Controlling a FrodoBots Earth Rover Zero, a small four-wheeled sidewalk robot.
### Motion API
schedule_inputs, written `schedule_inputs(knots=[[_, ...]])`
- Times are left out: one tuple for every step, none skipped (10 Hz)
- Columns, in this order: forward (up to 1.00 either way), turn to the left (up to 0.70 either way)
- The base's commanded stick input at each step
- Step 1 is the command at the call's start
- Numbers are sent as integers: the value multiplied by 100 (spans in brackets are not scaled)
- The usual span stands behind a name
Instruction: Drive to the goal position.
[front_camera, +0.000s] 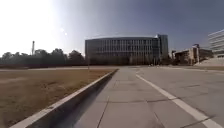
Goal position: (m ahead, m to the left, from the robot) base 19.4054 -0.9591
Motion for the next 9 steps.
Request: schedule_inputs(knots=[[5,0],[5,0],[5,0],[5,0],[5,0],[5,0],[5,0],[5,0],[5,0]])
